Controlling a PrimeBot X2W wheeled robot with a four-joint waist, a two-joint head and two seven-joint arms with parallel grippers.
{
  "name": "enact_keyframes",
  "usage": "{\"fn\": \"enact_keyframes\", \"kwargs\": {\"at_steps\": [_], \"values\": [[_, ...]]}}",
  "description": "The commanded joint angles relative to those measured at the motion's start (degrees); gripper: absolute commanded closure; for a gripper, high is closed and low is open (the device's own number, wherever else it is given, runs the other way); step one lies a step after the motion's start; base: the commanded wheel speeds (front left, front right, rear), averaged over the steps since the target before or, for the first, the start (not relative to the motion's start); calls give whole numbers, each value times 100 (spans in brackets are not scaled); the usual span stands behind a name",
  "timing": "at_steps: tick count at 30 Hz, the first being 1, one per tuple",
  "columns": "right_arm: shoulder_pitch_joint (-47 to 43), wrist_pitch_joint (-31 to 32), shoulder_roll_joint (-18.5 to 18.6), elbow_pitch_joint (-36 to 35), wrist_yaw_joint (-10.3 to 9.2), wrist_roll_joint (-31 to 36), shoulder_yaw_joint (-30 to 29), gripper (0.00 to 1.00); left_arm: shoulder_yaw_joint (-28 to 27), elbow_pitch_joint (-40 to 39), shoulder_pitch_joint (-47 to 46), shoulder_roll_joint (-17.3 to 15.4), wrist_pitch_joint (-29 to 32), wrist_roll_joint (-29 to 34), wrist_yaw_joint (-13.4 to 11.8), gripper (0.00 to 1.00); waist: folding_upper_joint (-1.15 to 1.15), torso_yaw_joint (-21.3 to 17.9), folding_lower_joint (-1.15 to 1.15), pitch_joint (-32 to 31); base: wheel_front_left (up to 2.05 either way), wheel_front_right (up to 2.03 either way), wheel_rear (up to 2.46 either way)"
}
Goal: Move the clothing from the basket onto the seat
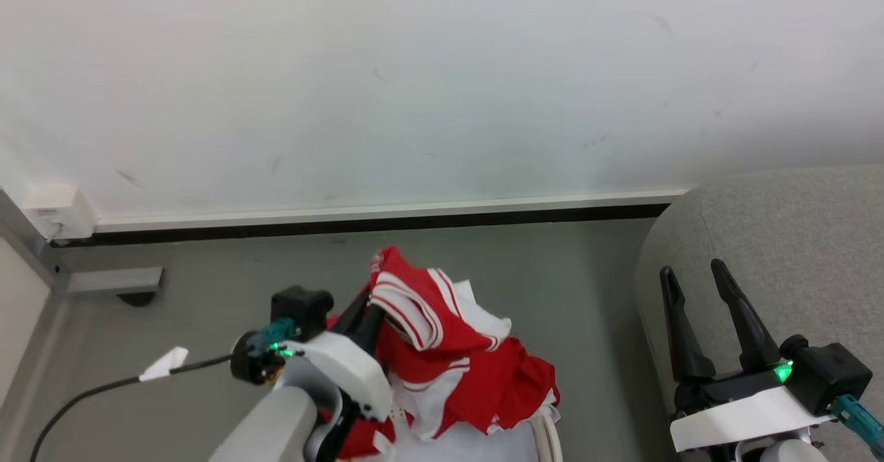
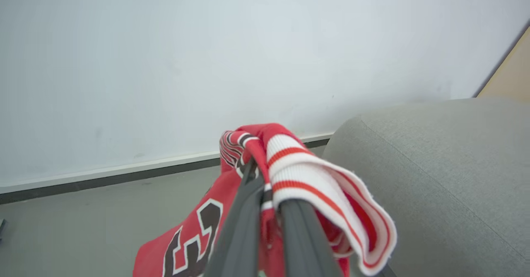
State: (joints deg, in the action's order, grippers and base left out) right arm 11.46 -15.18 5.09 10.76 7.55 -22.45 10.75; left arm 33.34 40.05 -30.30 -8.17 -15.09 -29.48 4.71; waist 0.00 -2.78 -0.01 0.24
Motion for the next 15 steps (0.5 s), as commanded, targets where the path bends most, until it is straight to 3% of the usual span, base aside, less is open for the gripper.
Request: {"fn": "enact_keyframes", "kwargs": {"at_steps": [1,7,15], "values": [[-116,5,3,9,-12,-48,28,0,-121,-244,-55,-20,-11,17,-8,100,0,32,1,-49,0,0,0],[-167,4,24,75,-12,-65,208,0,-409,-873,-247,13,7,-237,43,100,0,30,1,-189,0,0,0],[-220,5,38,112,-12,-94,463,0,-647,-1396,-504,-36,154,-464,-70,100,0,-44,1,-273,0,0,0]]}}
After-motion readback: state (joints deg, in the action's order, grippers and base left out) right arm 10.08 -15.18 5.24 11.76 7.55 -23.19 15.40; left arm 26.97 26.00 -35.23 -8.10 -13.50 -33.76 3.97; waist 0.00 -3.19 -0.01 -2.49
